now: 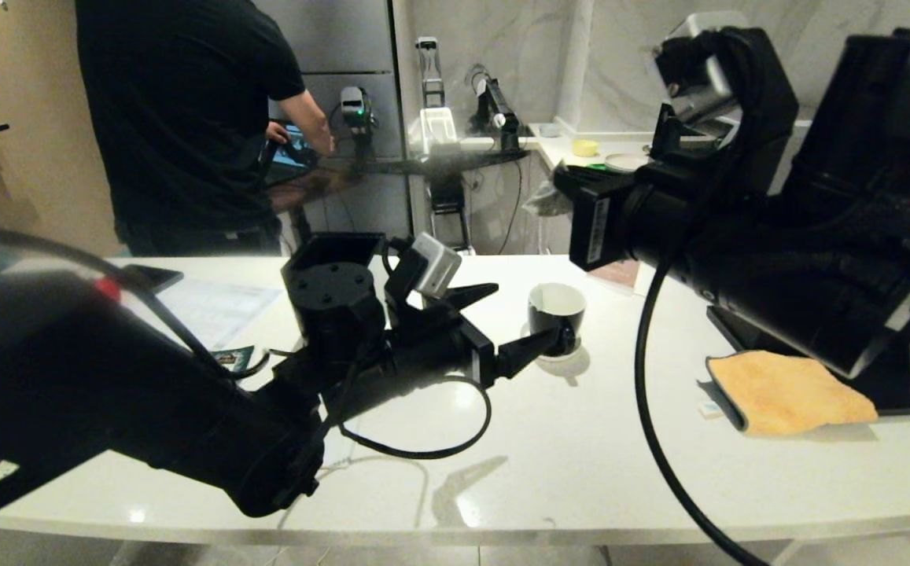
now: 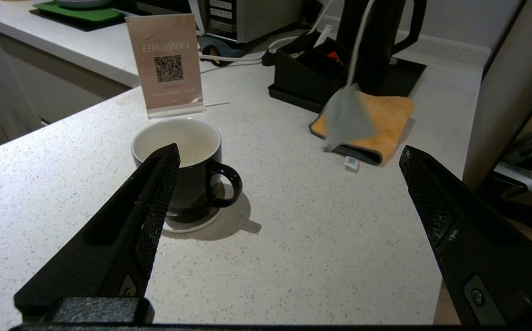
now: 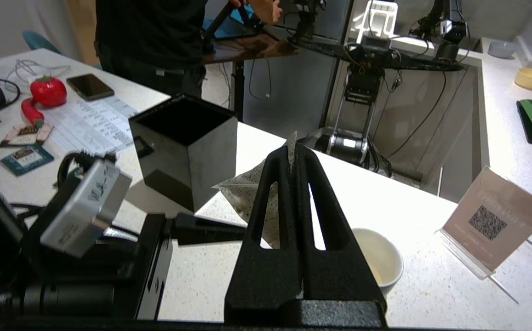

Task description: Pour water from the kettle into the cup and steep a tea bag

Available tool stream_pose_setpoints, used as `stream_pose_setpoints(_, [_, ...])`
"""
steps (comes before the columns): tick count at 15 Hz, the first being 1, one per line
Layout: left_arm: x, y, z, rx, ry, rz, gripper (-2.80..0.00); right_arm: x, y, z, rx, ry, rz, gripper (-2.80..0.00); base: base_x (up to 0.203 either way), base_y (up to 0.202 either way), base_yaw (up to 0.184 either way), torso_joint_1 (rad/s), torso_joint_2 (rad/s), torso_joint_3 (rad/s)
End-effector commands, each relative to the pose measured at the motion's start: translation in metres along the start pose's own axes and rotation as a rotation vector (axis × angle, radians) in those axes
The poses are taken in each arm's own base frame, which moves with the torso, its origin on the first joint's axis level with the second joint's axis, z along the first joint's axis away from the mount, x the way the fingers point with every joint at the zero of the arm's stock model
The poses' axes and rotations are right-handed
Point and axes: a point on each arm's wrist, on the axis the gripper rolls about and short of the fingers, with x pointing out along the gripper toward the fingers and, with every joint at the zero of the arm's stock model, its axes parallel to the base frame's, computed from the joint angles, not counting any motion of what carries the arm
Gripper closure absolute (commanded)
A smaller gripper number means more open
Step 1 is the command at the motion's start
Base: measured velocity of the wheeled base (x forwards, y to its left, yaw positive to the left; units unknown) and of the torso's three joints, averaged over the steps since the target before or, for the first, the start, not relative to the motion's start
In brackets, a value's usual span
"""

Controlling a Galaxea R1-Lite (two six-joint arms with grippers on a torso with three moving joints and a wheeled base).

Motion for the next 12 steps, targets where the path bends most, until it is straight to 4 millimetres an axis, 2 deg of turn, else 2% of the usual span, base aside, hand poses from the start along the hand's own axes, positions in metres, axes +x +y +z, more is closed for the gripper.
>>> stream_pose_setpoints(1, [0.001,0.001,0.000,0.003,-0.008,-0.002,-2.80,-0.006,-0.002,-0.003,-0.004,0.007,0.000,0.00,0.000,0.000,0.000,0.000,0.00,0.000])
stream_pose_setpoints(12, [0.018,-0.012,-0.004,0.005,-0.016,-0.048,-2.80,-0.019,-0.006,-0.007,-0.010,0.024,0.000,0.00,0.000,0.000,0.000,0.000,0.00,0.000])
